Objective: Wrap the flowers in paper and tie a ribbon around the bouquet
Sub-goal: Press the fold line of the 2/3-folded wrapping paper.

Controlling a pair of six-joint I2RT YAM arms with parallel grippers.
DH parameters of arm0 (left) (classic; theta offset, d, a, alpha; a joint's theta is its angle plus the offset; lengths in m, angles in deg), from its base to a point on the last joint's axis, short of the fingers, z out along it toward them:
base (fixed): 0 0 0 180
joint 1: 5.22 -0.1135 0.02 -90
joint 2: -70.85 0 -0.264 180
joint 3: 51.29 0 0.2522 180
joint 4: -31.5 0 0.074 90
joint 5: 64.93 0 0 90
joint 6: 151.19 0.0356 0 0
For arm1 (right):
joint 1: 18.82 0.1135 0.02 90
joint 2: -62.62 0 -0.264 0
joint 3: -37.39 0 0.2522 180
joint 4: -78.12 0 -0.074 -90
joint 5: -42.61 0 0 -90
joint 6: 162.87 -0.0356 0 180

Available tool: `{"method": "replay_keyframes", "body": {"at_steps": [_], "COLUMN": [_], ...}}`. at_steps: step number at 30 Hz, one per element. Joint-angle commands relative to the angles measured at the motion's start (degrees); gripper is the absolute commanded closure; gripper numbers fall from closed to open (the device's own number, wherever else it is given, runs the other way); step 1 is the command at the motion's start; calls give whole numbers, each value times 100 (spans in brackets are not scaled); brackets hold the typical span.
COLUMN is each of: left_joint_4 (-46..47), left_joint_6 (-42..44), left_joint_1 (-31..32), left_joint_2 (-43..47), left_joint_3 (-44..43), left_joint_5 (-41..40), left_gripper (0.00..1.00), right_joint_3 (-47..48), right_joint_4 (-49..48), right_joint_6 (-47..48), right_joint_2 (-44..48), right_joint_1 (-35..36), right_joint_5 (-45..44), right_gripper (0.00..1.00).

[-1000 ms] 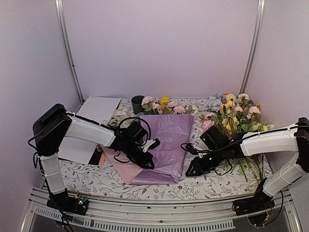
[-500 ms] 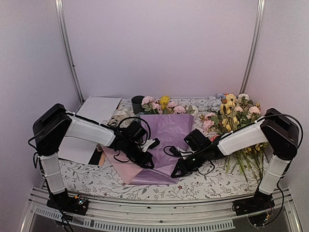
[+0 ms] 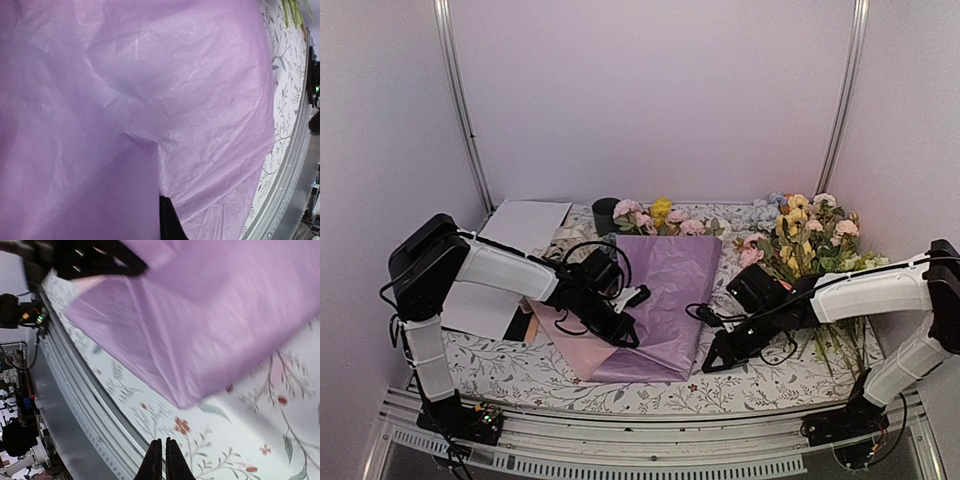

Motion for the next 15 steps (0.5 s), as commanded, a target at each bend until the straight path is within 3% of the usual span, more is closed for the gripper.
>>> {"method": "replay_keyframes", "body": {"at_steps": [1,5,12,15], "left_joint_4": [7,6,8,17], "left_joint_6": [51,22,-54,-195], "left_joint_1": [-83,-74,-102,-191], "left_joint_2": [-25,1,138,369], "left_joint_3": [86,132,151,140], "left_joint_5": [-56,-84,-323,-709], "left_gripper": [100,100,99,75], "right_joint_3": [1342,2004,1347,1023], "right_joint_4": [-167,-545,-1296,-1464], "right_joint_6": [302,225,-162,-291], "right_joint_2": [-465,-1526,-2534,-2769], "right_joint_1": [15,11,24,17], "right_joint_5": [109,324,510,416], "right_gripper": [94,95,97,99]}}
